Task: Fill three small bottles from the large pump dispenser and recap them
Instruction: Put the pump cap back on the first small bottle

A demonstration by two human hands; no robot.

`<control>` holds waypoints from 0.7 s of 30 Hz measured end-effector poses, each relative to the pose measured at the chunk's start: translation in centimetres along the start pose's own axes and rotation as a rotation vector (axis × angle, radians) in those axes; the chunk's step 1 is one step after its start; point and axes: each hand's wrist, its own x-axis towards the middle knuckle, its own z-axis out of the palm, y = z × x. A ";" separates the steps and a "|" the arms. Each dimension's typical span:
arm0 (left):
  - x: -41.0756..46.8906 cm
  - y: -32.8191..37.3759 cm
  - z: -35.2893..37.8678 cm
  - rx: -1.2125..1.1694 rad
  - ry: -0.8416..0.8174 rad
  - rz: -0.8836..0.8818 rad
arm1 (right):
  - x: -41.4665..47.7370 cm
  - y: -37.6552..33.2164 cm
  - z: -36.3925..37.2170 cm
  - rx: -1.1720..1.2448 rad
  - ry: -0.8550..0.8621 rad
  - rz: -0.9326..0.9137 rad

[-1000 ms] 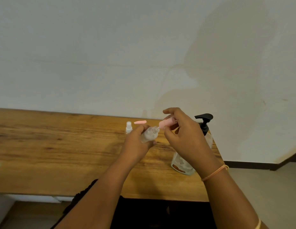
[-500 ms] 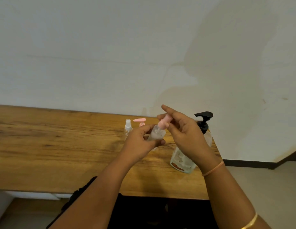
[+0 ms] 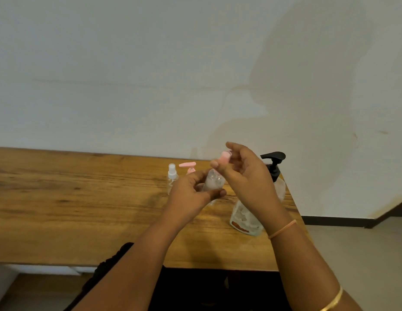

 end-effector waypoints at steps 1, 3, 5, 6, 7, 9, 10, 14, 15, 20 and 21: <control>0.0 0.0 0.0 0.001 -0.003 0.007 | 0.0 0.0 -0.2 0.109 -0.046 0.019; 0.0 0.2 0.1 -0.018 -0.011 0.022 | 0.0 0.2 -0.7 0.235 -0.138 -0.006; -0.1 0.3 0.2 -0.034 -0.014 0.034 | 0.0 0.2 -1.0 0.250 -0.205 -0.053; -0.1 0.3 0.2 -0.026 -0.010 0.036 | 0.1 0.3 -1.0 0.238 -0.202 -0.062; -0.1 0.2 0.2 -0.018 -0.007 0.034 | 0.2 0.3 -1.0 0.217 -0.174 -0.067; -0.2 0.1 0.3 -0.012 -0.007 0.015 | 0.2 0.4 -0.5 0.107 -0.054 -0.073; -0.2 0.1 0.4 -0.010 -0.009 0.005 | 0.2 0.5 -0.2 0.012 0.016 -0.080; -0.4 0.2 0.5 -0.014 0.008 -0.005 | 0.0 0.3 0.3 -0.095 0.042 -0.055; -0.3 0.2 0.4 -0.030 0.012 -0.007 | -0.2 0.2 0.2 0.011 -0.020 -0.019; -0.4 0.4 0.5 -0.079 0.011 0.007 | -0.1 0.3 -0.2 0.275 -0.138 -0.016; -0.4 0.3 0.6 -0.084 0.016 0.006 | 0.1 0.3 -0.2 0.284 -0.107 -0.020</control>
